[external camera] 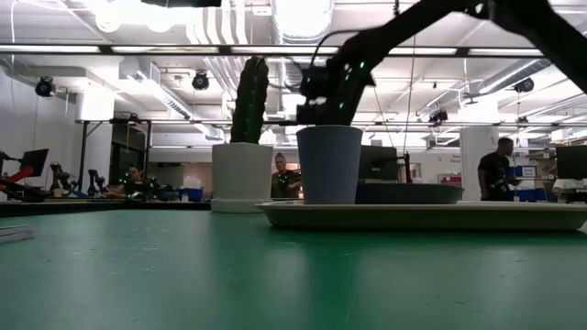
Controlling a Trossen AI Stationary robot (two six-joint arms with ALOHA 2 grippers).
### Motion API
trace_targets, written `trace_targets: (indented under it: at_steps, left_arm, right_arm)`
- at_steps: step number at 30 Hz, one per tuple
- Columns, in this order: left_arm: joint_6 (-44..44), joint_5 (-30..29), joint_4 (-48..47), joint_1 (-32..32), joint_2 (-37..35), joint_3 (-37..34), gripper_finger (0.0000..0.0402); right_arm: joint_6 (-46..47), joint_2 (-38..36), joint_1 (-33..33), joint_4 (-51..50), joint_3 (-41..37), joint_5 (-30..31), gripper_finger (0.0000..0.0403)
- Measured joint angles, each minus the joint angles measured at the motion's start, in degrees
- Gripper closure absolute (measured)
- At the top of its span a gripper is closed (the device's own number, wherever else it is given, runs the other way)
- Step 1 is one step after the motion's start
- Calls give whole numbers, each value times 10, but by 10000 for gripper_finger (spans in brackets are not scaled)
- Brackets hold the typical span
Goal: Pick and place plate/cup/fork/spoon on tray
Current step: Adjust the blue plate on the white serving tray
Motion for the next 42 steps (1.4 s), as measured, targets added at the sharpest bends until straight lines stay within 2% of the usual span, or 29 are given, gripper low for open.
trace_targets:
  at_steps: [5,8,15,20,22,27,33,36,42]
  left_arm:
    - [-5,0,0,0,0,-1,295]
    - [-36,0,-1,0,0,-2,295]
    - [-91,0,-7,-15,0,-2,295]
    - [-120,1,-7,-28,0,-2,295]
    - [-121,1,-7,-31,0,-2,295]
    - [-121,1,-7,-34,0,-2,295]
    - [-121,0,-6,-34,0,-2,295]
    - [-121,0,-6,-34,0,-2,295]
    - [-119,0,-6,-33,0,-2,295]
  right_arm:
    - [9,-72,11,-64,-20,-2,394]
    - [24,-132,25,-55,-72,-1,394]
    - [91,-291,78,104,-274,-2,394]
    - [140,-366,104,233,-412,4,394]
    - [155,-383,107,276,-460,29,394]
    - [175,-395,103,346,-554,112,394]
    - [197,-353,102,448,-631,119,394]
    - [203,-325,101,495,-649,127,394]
    - [199,-281,100,511,-636,192,394]
